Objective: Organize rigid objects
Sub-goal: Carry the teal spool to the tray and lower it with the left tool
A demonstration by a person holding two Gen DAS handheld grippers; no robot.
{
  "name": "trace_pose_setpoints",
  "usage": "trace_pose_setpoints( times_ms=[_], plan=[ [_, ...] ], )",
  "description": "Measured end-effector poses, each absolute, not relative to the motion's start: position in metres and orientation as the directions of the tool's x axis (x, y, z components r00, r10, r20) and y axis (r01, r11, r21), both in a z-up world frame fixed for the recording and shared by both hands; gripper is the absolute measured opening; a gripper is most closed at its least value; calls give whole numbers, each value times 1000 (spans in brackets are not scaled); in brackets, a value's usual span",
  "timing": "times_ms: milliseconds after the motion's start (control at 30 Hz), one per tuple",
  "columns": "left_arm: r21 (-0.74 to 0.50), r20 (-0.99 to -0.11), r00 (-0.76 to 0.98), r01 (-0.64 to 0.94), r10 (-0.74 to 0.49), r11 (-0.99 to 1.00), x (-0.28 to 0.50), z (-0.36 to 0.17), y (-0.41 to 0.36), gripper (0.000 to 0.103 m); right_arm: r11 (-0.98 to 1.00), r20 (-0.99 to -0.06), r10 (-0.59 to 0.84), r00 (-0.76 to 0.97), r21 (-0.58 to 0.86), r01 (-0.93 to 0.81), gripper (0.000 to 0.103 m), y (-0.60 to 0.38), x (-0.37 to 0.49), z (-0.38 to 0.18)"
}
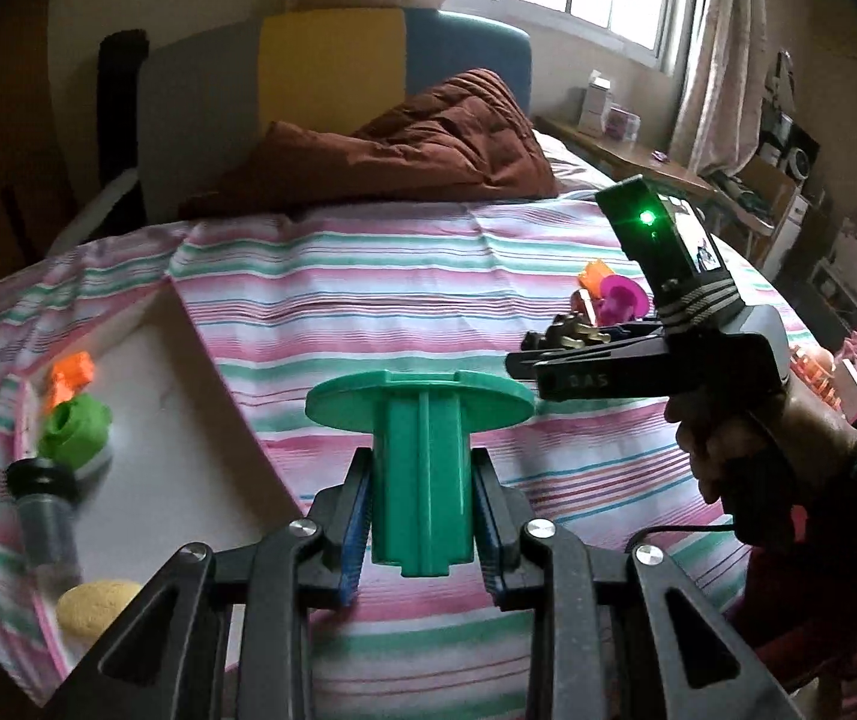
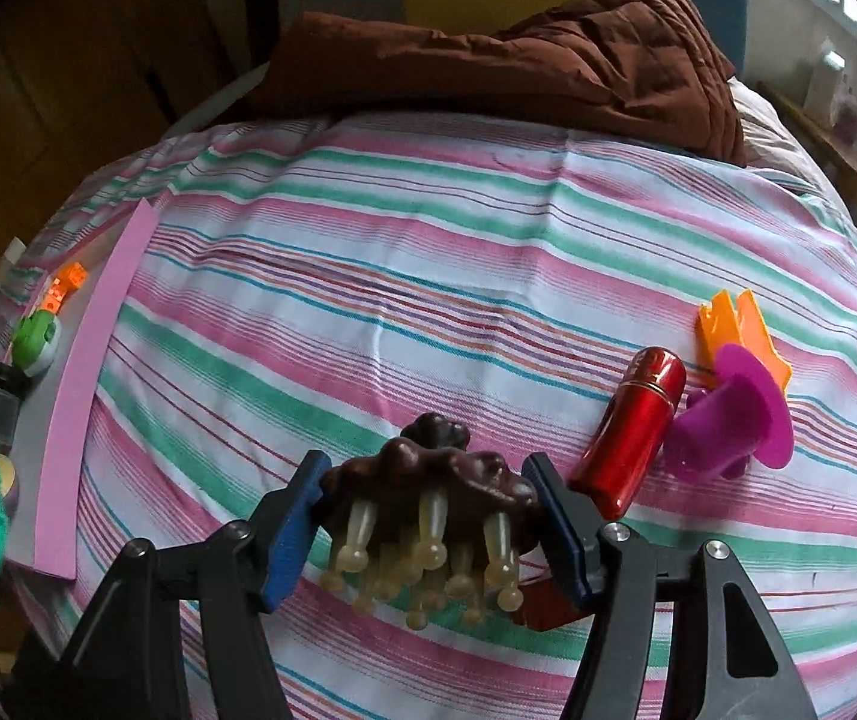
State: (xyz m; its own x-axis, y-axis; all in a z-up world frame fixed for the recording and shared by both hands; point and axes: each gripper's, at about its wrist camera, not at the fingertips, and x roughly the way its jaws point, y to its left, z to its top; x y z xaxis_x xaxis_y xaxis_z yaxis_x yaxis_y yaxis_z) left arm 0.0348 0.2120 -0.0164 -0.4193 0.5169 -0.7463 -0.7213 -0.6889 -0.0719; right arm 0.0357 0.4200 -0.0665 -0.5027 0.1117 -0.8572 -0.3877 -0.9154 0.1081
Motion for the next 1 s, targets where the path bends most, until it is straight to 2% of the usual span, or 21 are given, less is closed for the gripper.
trace_pose_setpoints(
  times_ms=[467,667,1000],
  plan=[
    [-81,-743,-451,-673,494,-736,38,-11,174,30,-925,-854,143,-499,64,-375,66,416,33,-67],
    [-123,-740,-447,-645,503,-755,29,-9,154,30,-929,-857,169,-487,26,-368,66,412,32,-69],
    [-298,-731,-451,-464,512,-834,-39,-4,85,30,-928,-859,182,-479,11,-372,66,409,32,-68]
  ],
)
